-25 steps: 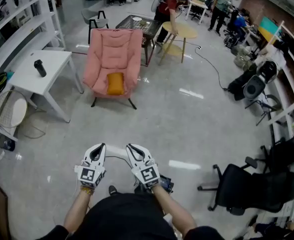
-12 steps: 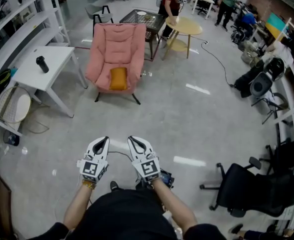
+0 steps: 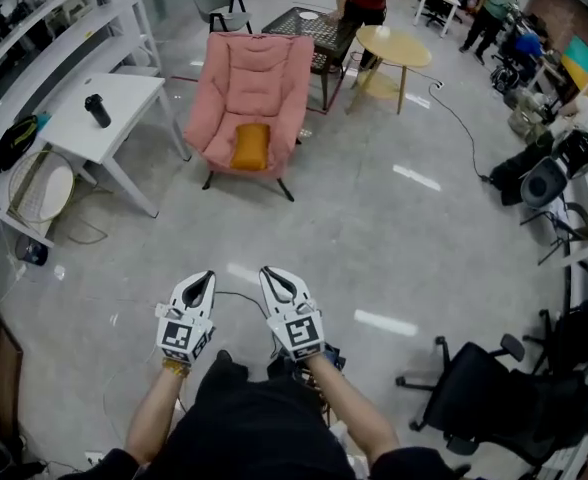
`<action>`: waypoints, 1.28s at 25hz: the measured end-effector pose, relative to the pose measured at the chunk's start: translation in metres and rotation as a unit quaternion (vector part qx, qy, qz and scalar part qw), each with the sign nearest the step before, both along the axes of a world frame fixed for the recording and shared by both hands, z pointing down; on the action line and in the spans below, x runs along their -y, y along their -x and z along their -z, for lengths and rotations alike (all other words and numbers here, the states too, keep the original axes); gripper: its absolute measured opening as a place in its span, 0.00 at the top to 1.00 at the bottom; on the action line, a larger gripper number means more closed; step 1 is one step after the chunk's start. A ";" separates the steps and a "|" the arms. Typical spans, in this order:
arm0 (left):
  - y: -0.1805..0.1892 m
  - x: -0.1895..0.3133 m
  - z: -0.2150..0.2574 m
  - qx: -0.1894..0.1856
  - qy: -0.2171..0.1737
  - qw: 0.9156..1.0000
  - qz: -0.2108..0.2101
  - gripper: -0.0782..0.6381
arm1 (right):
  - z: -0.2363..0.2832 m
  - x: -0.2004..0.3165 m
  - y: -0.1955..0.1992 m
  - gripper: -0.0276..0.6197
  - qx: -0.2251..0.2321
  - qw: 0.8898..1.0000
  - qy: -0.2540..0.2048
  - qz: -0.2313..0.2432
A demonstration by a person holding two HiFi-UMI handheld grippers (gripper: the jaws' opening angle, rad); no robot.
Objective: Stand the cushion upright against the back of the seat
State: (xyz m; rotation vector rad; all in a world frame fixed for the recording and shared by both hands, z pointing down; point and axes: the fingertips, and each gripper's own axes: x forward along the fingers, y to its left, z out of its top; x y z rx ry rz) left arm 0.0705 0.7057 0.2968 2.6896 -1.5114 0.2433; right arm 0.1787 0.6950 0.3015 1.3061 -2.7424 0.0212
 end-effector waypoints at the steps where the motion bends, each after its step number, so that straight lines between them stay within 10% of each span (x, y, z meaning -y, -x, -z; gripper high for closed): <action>1: 0.001 0.002 0.000 -0.002 0.000 1.000 0.005 0.87 | 0.001 0.003 0.000 0.93 -0.001 1.000 0.001 0.006; 21: 0.102 0.119 0.002 -0.047 -0.007 0.998 -0.040 0.87 | 0.008 0.101 0.117 0.93 -0.063 0.998 0.014 -0.006; 32: 0.094 0.231 -0.014 -0.038 0.003 0.999 -0.017 0.87 | -0.002 0.217 0.093 0.93 -0.054 0.998 0.000 -0.012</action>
